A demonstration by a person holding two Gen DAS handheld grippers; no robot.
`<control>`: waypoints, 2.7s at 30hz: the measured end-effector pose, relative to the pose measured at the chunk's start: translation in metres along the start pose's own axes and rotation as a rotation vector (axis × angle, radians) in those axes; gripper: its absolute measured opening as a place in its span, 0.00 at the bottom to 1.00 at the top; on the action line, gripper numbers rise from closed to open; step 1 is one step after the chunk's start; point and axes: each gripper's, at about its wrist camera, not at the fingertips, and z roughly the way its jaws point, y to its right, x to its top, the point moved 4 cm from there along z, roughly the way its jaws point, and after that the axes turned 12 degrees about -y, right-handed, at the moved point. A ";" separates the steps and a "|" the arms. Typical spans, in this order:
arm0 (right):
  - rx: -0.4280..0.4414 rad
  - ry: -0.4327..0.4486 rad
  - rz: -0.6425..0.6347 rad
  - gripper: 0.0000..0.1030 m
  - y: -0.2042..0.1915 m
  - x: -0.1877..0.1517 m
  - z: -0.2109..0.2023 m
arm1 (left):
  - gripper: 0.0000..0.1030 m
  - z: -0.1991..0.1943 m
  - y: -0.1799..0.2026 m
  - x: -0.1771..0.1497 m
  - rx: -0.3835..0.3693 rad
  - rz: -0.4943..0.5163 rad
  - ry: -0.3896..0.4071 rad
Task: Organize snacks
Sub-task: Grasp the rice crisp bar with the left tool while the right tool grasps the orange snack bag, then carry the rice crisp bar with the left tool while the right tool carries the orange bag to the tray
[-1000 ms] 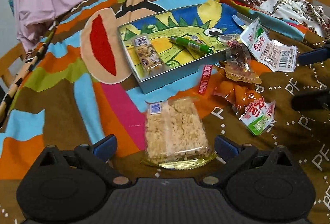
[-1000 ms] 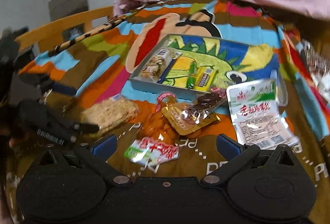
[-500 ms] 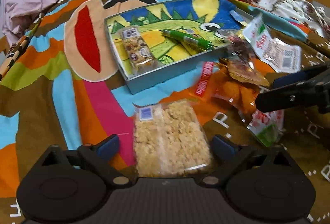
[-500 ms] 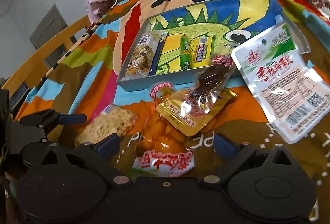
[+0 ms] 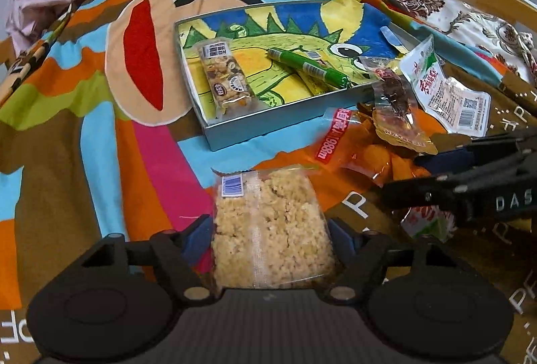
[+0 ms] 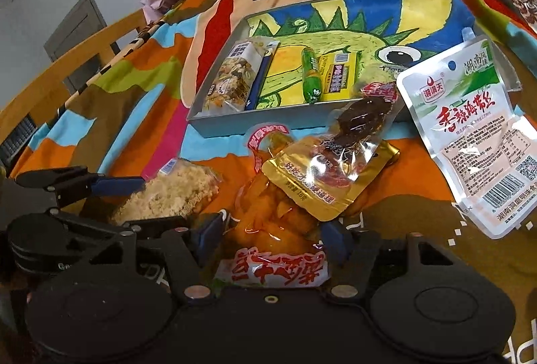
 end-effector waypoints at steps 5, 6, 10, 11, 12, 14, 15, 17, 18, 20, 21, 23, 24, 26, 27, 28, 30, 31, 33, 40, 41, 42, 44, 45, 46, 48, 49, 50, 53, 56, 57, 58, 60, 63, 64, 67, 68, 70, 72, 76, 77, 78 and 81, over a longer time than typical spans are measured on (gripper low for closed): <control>0.002 -0.023 0.000 0.63 -0.002 -0.005 -0.006 | 0.75 -0.006 -0.001 0.000 -0.030 -0.071 -0.037; 0.003 -0.036 0.005 0.63 -0.002 -0.007 -0.009 | 0.76 -0.007 -0.001 -0.001 -0.040 -0.085 -0.044; 0.005 -0.078 0.002 0.63 -0.003 -0.021 -0.022 | 0.75 -0.015 0.002 -0.007 -0.067 -0.143 -0.089; 0.000 -0.083 -0.006 0.63 -0.004 -0.025 -0.025 | 0.75 -0.017 0.003 -0.009 -0.069 -0.161 -0.112; -0.009 -0.086 -0.020 0.63 -0.006 -0.030 -0.029 | 0.75 -0.018 0.003 -0.011 -0.068 -0.178 -0.135; -0.029 -0.085 -0.053 0.64 -0.010 -0.036 -0.033 | 0.75 -0.022 0.003 -0.017 -0.066 -0.202 -0.176; -0.037 -0.080 -0.070 0.65 -0.012 -0.038 -0.033 | 0.75 -0.025 0.002 -0.019 -0.067 -0.209 -0.181; -0.057 -0.069 -0.102 0.66 -0.016 -0.039 -0.032 | 0.76 -0.025 0.002 -0.022 -0.063 -0.207 -0.183; -0.061 -0.066 -0.110 0.68 -0.016 -0.039 -0.030 | 0.77 -0.024 0.002 -0.023 -0.058 -0.203 -0.184; -0.057 -0.055 -0.117 0.74 -0.017 -0.037 -0.027 | 0.80 -0.022 0.004 -0.021 -0.051 -0.193 -0.185; -0.060 -0.047 -0.117 0.80 -0.017 -0.036 -0.026 | 0.81 -0.020 0.004 -0.020 -0.040 -0.183 -0.185; -0.077 -0.032 -0.120 0.86 -0.016 -0.034 -0.023 | 0.86 -0.017 0.006 -0.018 -0.012 -0.158 -0.180; -0.088 -0.032 -0.122 0.88 -0.015 -0.034 -0.020 | 0.86 -0.015 0.007 -0.017 -0.002 -0.142 -0.179; -0.096 -0.048 -0.118 0.88 -0.013 -0.033 -0.014 | 0.87 -0.011 0.009 -0.016 0.005 -0.122 -0.175; -0.097 -0.054 -0.113 0.88 -0.012 -0.034 -0.012 | 0.87 -0.009 0.009 -0.015 0.007 -0.117 -0.174; -0.099 -0.054 -0.114 0.88 -0.012 -0.035 -0.011 | 0.87 -0.007 0.009 -0.014 0.008 -0.117 -0.174; -0.108 -0.052 -0.124 0.86 -0.013 -0.036 -0.011 | 0.86 -0.006 0.009 -0.014 0.003 -0.118 -0.176; -0.111 -0.051 -0.126 0.83 -0.014 -0.037 -0.011 | 0.82 -0.007 0.009 -0.015 -0.001 -0.116 -0.175; -0.109 -0.049 -0.131 0.77 -0.015 -0.038 -0.012 | 0.76 -0.009 0.011 -0.016 -0.014 -0.107 -0.173; -0.108 -0.056 -0.177 0.64 -0.024 -0.047 -0.021 | 0.74 -0.016 0.018 -0.021 -0.019 -0.113 -0.181; -0.113 -0.055 -0.183 0.64 -0.024 -0.049 -0.023 | 0.74 -0.018 0.019 -0.023 -0.028 -0.122 -0.182; -0.125 -0.049 -0.194 0.63 -0.026 -0.050 -0.026 | 0.74 -0.020 0.019 -0.024 -0.038 -0.133 -0.184; -0.164 -0.021 -0.239 0.63 -0.032 -0.053 -0.032 | 0.74 -0.027 0.020 -0.027 -0.059 -0.175 -0.167; -0.185 -0.002 -0.263 0.63 -0.035 -0.054 -0.036 | 0.74 -0.032 0.019 -0.027 -0.078 -0.203 -0.148; -0.206 0.022 -0.289 0.63 -0.038 -0.056 -0.041 | 0.74 -0.036 0.018 -0.027 -0.099 -0.228 -0.129; -0.228 0.062 -0.326 0.63 -0.043 -0.058 -0.052 | 0.74 -0.048 0.015 -0.027 -0.121 -0.279 -0.074; -0.238 0.084 -0.342 0.63 -0.045 -0.060 -0.057 | 0.74 -0.053 0.014 -0.026 -0.118 -0.294 -0.043; -0.247 0.102 -0.356 0.63 -0.047 -0.061 -0.062 | 0.74 -0.059 0.012 -0.025 -0.111 -0.304 -0.011; -0.266 0.144 -0.379 0.63 -0.051 -0.061 -0.072 | 0.74 -0.074 0.009 -0.023 -0.093 -0.327 0.071; -0.281 0.187 -0.382 0.63 -0.051 -0.057 -0.084 | 0.74 -0.086 0.006 -0.022 -0.081 -0.349 0.142; -0.283 0.207 -0.385 0.63 -0.051 -0.054 -0.090 | 0.74 -0.090 0.005 -0.021 -0.075 -0.355 0.169; -0.286 0.223 -0.391 0.63 -0.051 -0.051 -0.095 | 0.74 -0.094 0.005 -0.019 -0.071 -0.360 0.194; -0.290 0.261 -0.409 0.63 -0.050 -0.041 -0.108 | 0.74 -0.103 0.003 -0.013 -0.070 -0.374 0.260; -0.289 0.306 -0.437 0.63 -0.049 -0.017 -0.126 | 0.74 -0.113 0.002 0.003 -0.082 -0.406 0.357; -0.290 0.320 -0.451 0.63 -0.048 -0.009 -0.131 | 0.74 -0.115 0.002 0.009 -0.085 -0.417 0.386; -0.324 0.364 -0.512 0.63 -0.040 0.016 -0.141 | 0.74 -0.122 0.003 0.031 -0.048 -0.400 0.469; -0.334 0.377 -0.522 0.63 -0.036 0.024 -0.143 | 0.74 -0.122 0.004 0.039 -0.039 -0.385 0.485; -0.349 0.405 -0.515 0.63 -0.026 0.043 -0.143 | 0.74 -0.120 0.005 0.057 -0.029 -0.366 0.521; -0.353 0.444 -0.481 0.63 -0.013 0.061 -0.140 | 0.74 -0.115 0.004 0.073 -0.029 -0.368 0.551; -0.355 0.535 -0.343 0.63 0.018 0.089 -0.128 | 0.74 -0.095 0.000 0.101 -0.029 -0.374 0.595; -0.354 0.544 -0.322 0.63 0.025 0.096 -0.124 | 0.74 -0.088 -0.002 0.108 -0.027 -0.376 0.604; -0.359 0.545 -0.313 0.63 0.031 0.102 -0.118 | 0.74 -0.080 -0.004 0.114 -0.029 -0.375 0.607; -0.388 0.540 -0.294 0.63 0.047 0.122 -0.095 | 0.74 -0.055 -0.003 0.125 -0.014 -0.330 0.596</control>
